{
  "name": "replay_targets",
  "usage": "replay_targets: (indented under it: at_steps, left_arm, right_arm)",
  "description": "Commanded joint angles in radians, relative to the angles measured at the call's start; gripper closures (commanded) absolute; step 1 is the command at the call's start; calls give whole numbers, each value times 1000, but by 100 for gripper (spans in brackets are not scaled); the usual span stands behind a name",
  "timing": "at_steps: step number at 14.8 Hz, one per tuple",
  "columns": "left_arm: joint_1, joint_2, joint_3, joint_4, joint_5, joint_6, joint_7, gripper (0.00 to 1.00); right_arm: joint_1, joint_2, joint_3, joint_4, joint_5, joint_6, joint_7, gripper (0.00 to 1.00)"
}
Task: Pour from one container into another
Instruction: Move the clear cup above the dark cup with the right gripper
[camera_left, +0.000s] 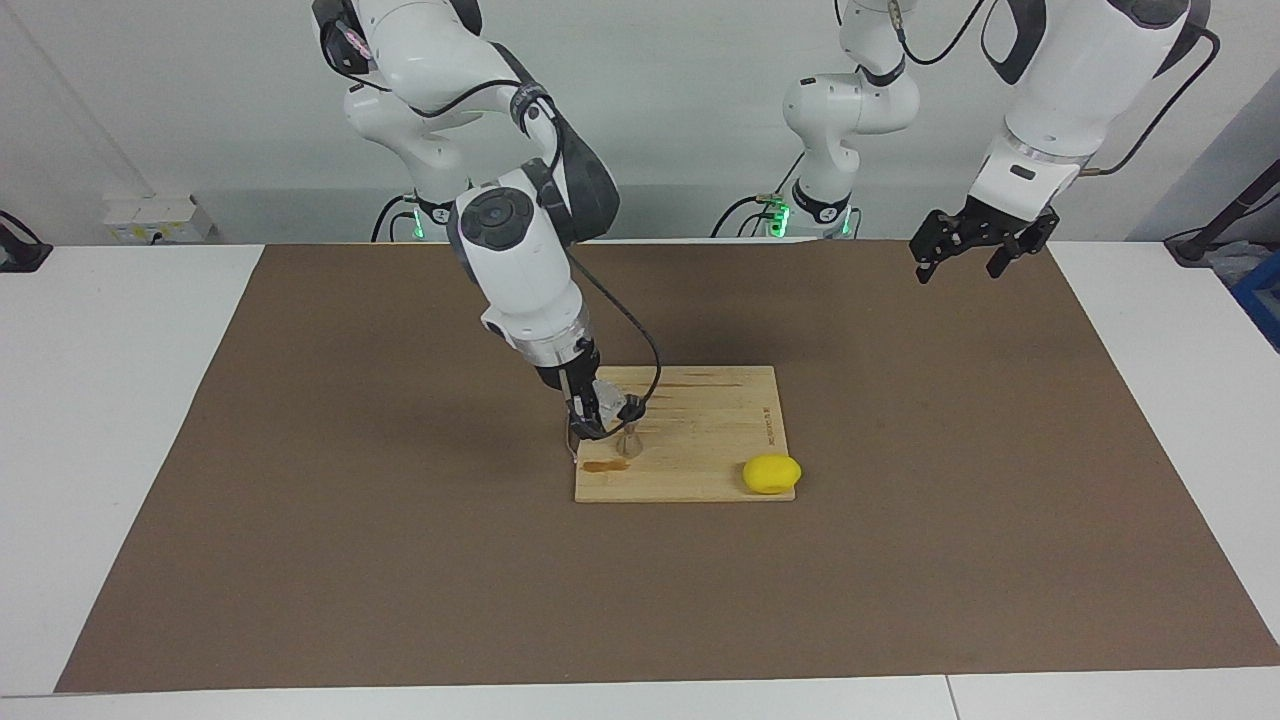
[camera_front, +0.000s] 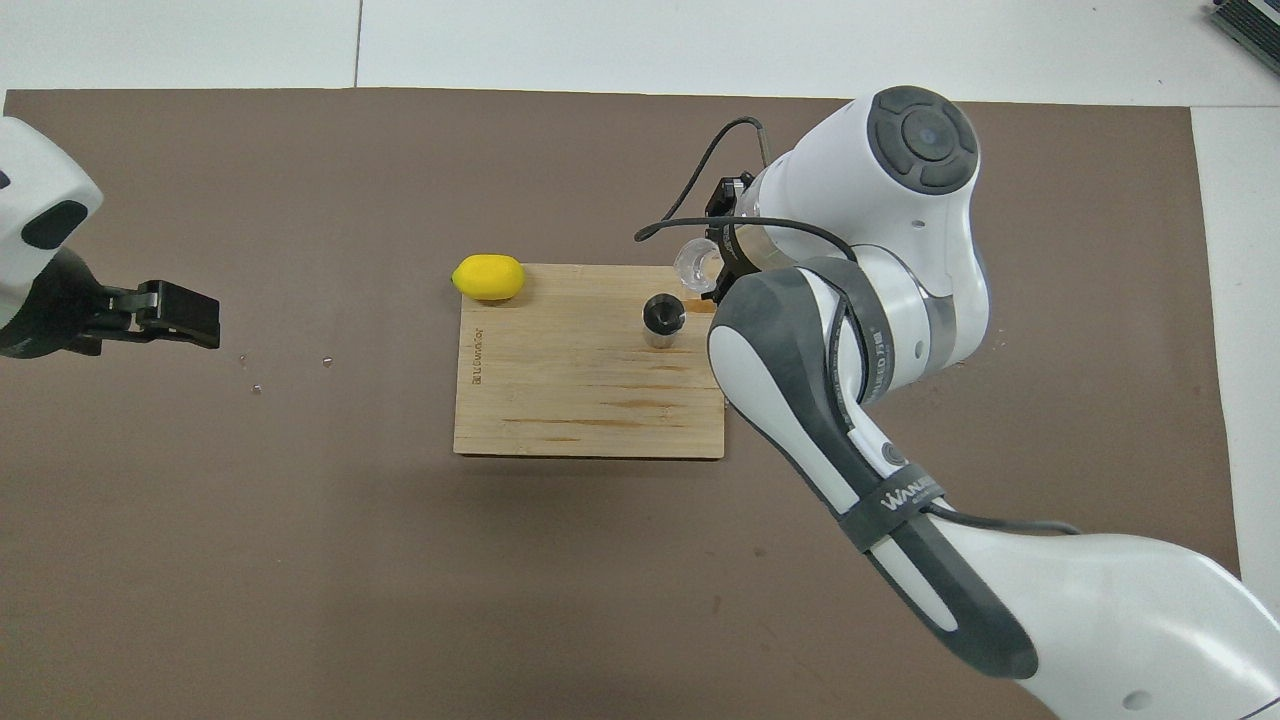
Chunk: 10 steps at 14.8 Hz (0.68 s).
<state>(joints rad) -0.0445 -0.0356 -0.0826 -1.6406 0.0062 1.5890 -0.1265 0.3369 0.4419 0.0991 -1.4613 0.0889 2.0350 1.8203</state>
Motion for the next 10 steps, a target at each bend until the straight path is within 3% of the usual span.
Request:
replay_targets:
  at_steps: [1, 10]
  left_arm:
    - [26, -12, -9, -1, -12, -15, 16, 0]
    - [18, -37, -3, -2, -12, -69, 7, 0]
  right_arm:
    - [28, 26, 1, 39, -113, -47, 19, 100]
    - [96, 35, 1, 35, -280, -87, 19, 100]
